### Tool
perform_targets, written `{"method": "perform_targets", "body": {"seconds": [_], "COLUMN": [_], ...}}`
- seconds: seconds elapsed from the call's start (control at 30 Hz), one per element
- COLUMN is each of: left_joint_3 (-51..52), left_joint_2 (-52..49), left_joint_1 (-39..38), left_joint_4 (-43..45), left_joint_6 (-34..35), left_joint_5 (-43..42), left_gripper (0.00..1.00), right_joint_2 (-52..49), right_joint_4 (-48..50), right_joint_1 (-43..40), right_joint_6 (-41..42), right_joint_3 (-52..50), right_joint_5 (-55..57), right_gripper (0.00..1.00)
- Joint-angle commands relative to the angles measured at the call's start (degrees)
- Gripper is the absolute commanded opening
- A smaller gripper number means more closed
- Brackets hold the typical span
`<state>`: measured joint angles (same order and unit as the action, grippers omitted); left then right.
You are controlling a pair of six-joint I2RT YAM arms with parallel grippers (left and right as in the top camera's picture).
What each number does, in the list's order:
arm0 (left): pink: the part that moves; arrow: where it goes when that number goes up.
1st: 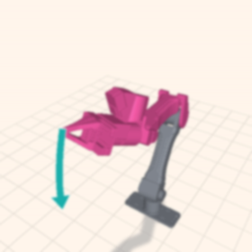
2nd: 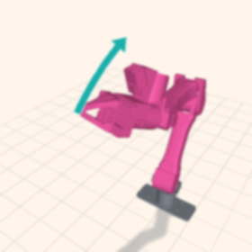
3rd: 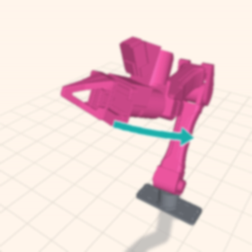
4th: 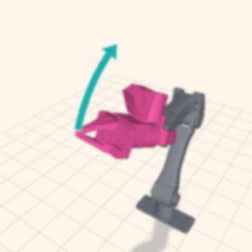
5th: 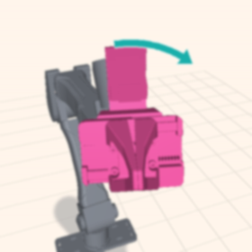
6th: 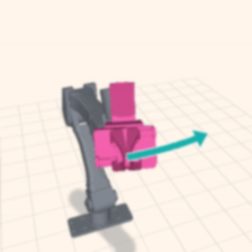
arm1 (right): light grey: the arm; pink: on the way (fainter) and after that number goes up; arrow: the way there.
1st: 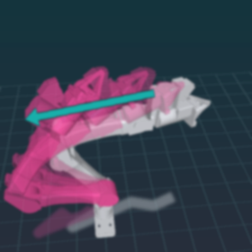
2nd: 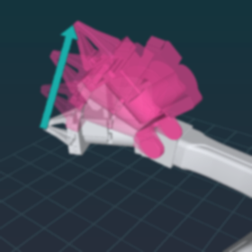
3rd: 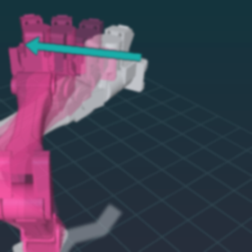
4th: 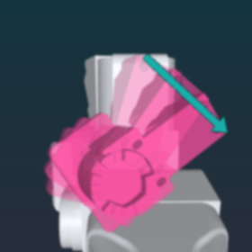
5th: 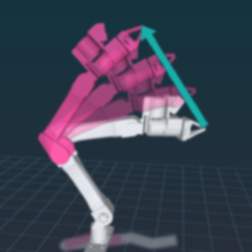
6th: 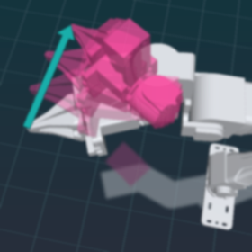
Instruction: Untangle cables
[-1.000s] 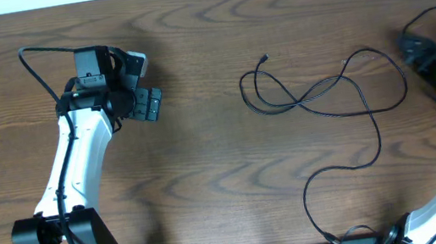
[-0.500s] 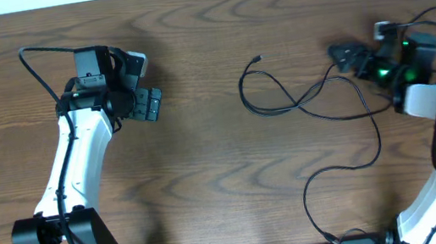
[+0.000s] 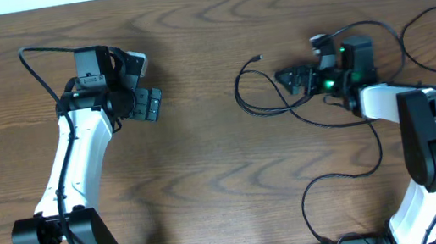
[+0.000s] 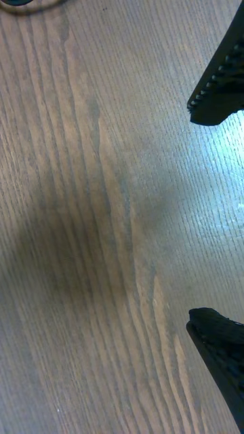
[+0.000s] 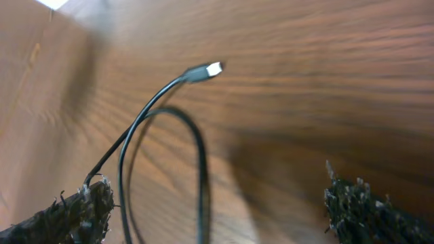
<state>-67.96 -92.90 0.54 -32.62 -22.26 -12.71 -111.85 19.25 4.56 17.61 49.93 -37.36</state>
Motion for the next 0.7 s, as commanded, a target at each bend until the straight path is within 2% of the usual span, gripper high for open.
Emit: {"method": "perform_targets", "body": {"seconds": [0.0, 0.2, 0.43, 0.67], "left_joint_3": [-0.50, -0.50, -0.50, -0.50], "left_joint_2": [-0.44, -0.44, -0.46, -0.46], "left_joint_1": [0.09, 0.09, 0.09, 0.09], "left_joint_4": [-0.11, -0.11, -0.09, -0.11], "left_joint_6": [0.52, 0.52, 0.52, 0.52], "left_joint_5": [0.35, 0.35, 0.35, 0.35], "left_gripper": [0.91, 0.91, 0.91, 0.91], "right_joint_2": [-0.61, 5.44, 16.74, 18.80], "right_joint_4": [-1.97, -4.46, -20.39, -33.33], "right_joint_1": [2.54, 3.41, 3.41, 3.34], "right_joint_6": [-1.46, -7.89, -29.09, -44.04], "right_joint_3": [-0.87, -0.83, -0.83, -0.90], "right_joint_5": [3.39, 3.17, 3.37, 3.39], "right_gripper": [0.99, 0.99, 0.99, 0.99]}}
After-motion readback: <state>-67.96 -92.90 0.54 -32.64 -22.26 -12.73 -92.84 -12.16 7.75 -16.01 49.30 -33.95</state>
